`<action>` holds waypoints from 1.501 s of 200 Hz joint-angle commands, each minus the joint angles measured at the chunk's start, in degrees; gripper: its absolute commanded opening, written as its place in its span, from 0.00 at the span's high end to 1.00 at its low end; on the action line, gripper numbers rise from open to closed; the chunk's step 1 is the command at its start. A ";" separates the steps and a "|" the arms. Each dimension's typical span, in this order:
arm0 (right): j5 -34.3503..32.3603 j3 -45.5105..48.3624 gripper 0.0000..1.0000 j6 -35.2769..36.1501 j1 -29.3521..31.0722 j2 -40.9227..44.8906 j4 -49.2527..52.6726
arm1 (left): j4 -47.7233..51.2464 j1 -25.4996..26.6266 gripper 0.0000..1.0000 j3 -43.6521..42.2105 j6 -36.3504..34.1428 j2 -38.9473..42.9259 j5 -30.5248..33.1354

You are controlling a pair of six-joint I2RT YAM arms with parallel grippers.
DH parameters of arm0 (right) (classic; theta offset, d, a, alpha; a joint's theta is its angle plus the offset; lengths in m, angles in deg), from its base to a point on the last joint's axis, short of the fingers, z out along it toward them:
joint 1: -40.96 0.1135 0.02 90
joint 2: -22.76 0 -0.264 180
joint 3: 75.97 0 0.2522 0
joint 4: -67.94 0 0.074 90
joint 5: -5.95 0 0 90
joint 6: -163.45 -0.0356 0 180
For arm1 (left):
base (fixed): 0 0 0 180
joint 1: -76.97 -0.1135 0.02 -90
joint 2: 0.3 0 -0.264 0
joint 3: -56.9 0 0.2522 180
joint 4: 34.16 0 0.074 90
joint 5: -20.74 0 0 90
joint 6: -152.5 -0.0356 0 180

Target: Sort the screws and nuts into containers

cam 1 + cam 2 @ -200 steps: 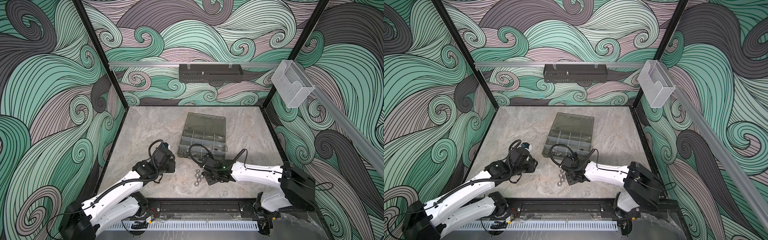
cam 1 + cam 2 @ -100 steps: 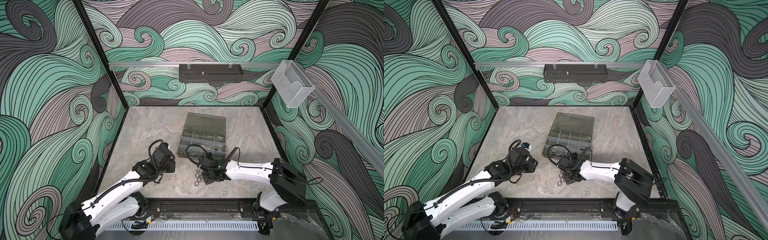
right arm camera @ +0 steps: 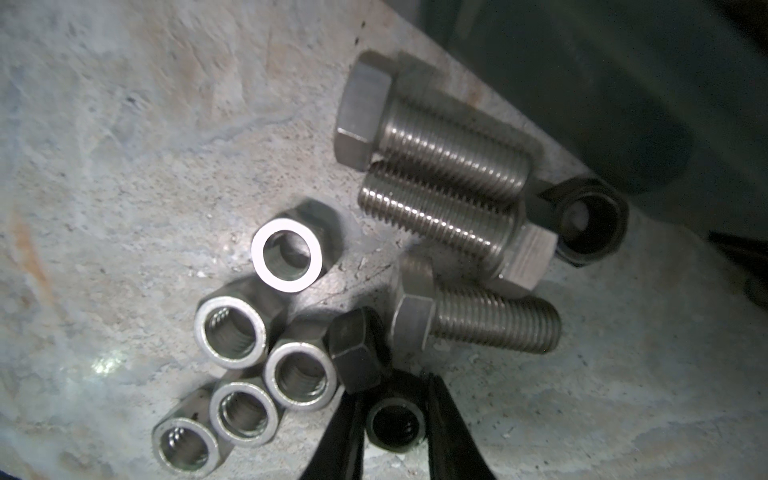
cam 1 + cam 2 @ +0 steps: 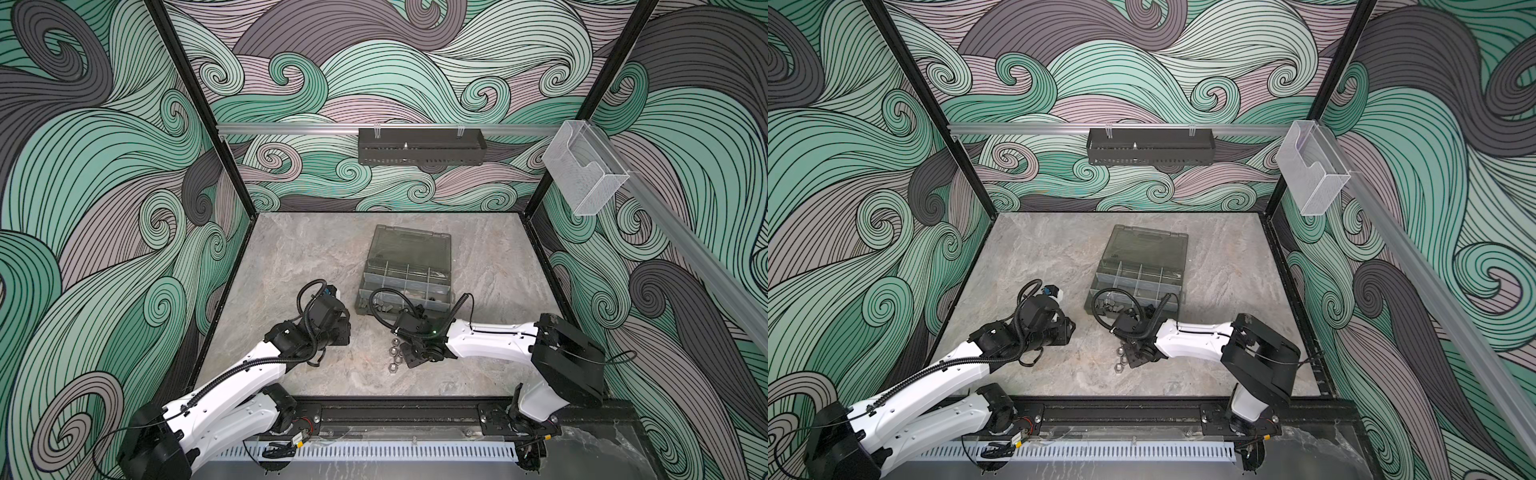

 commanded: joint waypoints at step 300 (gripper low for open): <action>1.60 -14.52 0.55 21.74 -31.81 3.55 4.76 | 1.84 -0.58 0.64 -0.07 1.04 2.95 1.28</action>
